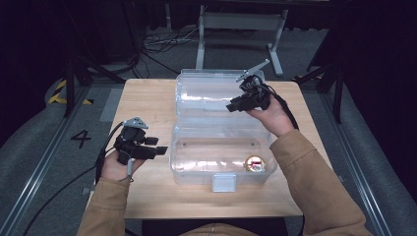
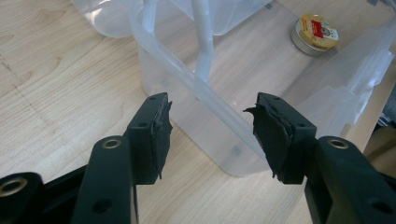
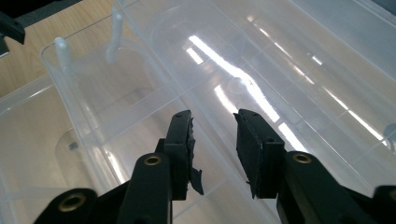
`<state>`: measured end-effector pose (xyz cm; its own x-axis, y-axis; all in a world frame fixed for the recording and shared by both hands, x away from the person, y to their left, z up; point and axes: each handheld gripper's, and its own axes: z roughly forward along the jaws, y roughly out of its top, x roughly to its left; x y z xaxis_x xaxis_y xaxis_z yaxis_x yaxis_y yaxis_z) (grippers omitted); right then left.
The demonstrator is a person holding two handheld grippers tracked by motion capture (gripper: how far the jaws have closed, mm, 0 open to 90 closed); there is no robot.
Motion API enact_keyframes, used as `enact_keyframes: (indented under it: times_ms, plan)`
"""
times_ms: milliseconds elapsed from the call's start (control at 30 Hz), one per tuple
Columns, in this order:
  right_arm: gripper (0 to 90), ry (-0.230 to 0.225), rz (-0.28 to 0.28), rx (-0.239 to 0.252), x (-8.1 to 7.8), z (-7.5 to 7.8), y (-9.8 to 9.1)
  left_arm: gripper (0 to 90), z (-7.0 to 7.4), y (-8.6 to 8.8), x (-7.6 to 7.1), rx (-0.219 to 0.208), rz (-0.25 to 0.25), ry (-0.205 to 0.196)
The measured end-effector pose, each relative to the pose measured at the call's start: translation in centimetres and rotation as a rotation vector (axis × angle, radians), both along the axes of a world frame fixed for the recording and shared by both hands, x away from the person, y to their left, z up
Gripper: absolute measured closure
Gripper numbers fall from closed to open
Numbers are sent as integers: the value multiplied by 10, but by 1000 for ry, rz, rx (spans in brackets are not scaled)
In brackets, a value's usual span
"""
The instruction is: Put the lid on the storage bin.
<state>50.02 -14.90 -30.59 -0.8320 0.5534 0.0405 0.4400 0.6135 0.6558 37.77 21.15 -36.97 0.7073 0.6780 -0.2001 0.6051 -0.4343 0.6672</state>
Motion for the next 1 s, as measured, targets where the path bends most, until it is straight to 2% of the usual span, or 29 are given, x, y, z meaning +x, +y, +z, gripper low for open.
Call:
enact_keyframes:
  times_ms: [567, 767, 1000]
  plan:
    - [710, 13, -13, 3, -1, 0, 0, 463, 2, -3, -2, -1, -16, -1]
    - [711, 3, -12, 1, -1, -1, 0, 463, 4, -7, -4, -9, -30, -4]
    - [712, 1, -11, 0, -1, -1, 0, 463, 9, -22, -10, -2, -89, -9]
